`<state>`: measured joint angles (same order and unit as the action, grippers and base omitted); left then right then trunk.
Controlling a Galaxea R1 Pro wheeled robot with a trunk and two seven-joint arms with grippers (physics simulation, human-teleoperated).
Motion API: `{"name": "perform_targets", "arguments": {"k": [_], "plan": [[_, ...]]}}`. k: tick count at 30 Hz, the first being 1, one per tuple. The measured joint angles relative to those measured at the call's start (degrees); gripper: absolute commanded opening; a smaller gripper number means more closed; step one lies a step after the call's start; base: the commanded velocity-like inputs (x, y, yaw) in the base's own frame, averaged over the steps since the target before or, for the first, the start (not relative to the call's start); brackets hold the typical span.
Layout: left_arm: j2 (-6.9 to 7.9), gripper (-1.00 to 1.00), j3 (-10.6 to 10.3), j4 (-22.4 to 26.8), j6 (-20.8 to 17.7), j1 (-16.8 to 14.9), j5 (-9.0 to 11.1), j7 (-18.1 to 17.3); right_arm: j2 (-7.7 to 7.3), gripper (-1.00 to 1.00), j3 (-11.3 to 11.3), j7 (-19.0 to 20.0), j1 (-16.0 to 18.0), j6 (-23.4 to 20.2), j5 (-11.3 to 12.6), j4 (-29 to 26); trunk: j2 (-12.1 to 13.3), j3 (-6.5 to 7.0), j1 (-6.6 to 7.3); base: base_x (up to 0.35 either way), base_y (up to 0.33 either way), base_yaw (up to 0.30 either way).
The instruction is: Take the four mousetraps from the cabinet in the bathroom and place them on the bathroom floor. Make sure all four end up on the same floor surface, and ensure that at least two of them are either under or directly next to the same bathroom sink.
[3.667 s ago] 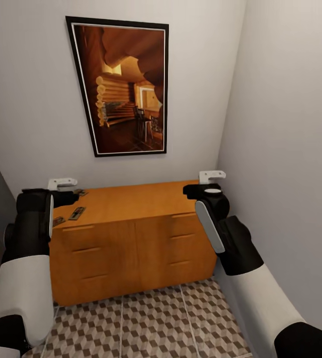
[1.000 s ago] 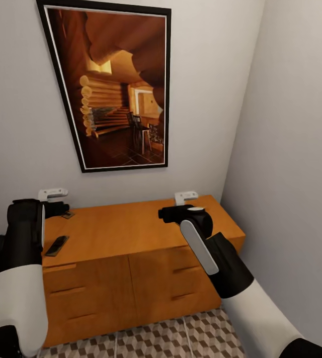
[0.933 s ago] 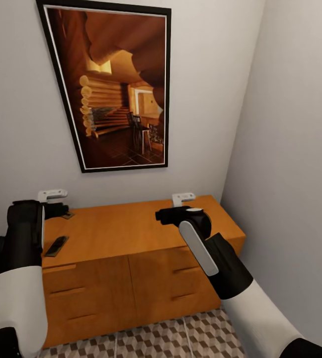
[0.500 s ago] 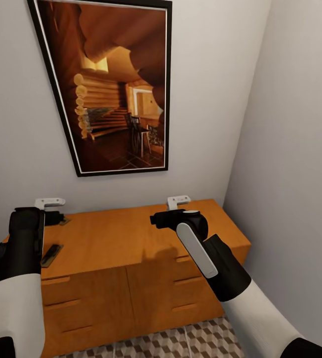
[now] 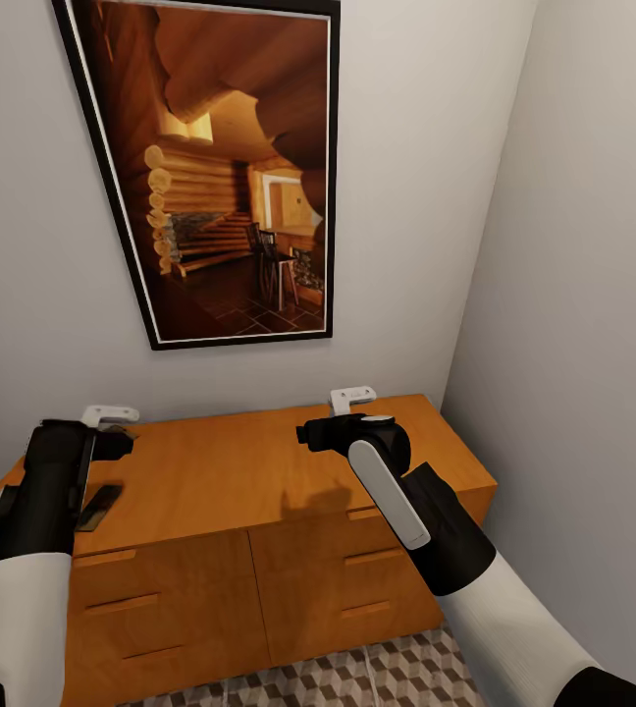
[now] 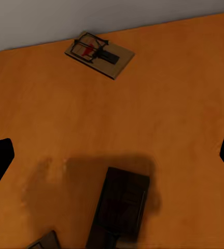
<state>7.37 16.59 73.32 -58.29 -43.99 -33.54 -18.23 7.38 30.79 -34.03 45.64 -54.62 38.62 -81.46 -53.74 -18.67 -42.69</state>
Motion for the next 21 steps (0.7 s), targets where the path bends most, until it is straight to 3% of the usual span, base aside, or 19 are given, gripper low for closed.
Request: {"name": "perform_targets", "arguments": {"k": [7, 9, 12, 15, 21], "plan": [[3.87, 1.00, -5.9, -1.9, 0.1, 0.4, -0.1, -9.9, 0.00, 1.00, 0.0, 0.0, 0.0, 0.1, 0.0, 0.1, 0.0, 0.00, 0.00, 0.000, 0.000, 0.000], [5.85, 1.00, -7.6, -2.1, 0.2, 0.5, -0.1, -14.8, 0.00, 1.00, 0.0, 0.0, 0.0, 0.1, 0.0, 0.1, 0.0, 0.00, 0.00, 0.000, 0.000, 0.000], [8.18, 1.00, -8.9, -2.2, 0.2, 0.5, -0.2, -21.1, 0.00, 1.00, 0.0, 0.0, 0.0, 0.1, 0.0, 0.1, 0.0, 0.00, 0.00, 0.000, 0.000, 0.000], [9.63, 1.00, -9.5, -2.2, 0.3, 0.6, -0.2, -25.5, 0.00, 1.00, 0.0, -0.1, 0.0, 0.1, 0.0, 0.2, 0.0, 0.00, 0.00, 0.000, 0.000, 0.000], [10.44, 1.00, -10.1, -2.5, 0.6, 0.8, -0.3, -28.3, 0.02, 1.00, 0.0, -0.1, 0.0, 0.1, 0.0, 0.5, 0.0, 0.00, 0.00, 0.000, 0.000, 0.000]]}}
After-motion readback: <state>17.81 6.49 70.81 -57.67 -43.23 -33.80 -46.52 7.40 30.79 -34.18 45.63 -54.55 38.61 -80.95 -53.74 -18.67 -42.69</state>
